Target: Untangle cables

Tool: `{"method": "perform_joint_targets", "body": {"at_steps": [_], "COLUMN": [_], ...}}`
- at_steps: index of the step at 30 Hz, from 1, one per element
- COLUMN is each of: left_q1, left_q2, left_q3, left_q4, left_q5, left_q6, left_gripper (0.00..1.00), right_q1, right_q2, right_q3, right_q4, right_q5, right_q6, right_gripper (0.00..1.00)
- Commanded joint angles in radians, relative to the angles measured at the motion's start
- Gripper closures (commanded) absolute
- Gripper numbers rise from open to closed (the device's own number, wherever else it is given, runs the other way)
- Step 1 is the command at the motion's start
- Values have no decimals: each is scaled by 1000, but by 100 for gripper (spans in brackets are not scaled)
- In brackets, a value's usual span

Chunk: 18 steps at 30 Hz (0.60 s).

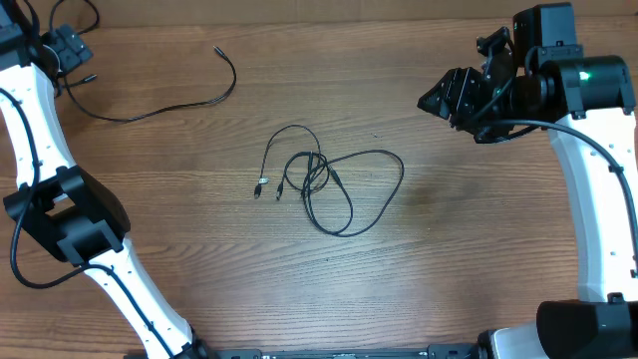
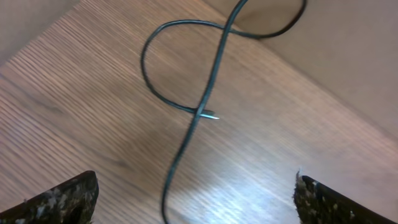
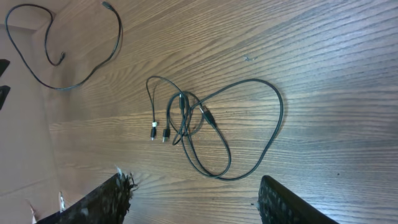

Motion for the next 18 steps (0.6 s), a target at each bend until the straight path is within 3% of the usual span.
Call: {"method": "perform_joint_targets", "body": {"at_steps": [1,3,6,7,8,10,14,18], "left_q1": [3,3,2,2,2,2,6,9], "left_q2": [92,123,158,160,167,167,145,87], "left_q3": [3,3,3,3,3,3,5,5], "left_q4": [-10,-9,-3,-3,-2,-1,-2,5], "left_q5": [-8,55,101,100,93,84,83,143], "left_q6": [93,93,92,92,92,87,-27,-318], "left_gripper": [0,5,30,42,65,92,96,96], "right_q1": [0,0,0,0,0,0,0,0], "right_q2": [3,3,3,3,3,3,3,3], "right_q3": [-11,-11,-11,-11,-11,-11,-11,-11], "right_q4": [14,13,11,11,11,13,14,13], "right_q5": [-1,-1,-1,-1,-1,-1,-1,-1], "right_q6": [-11,-10,-11,-11,-10,-11,-11,-11], "right_gripper": [36,36,36,36,36,36,35,35]}}
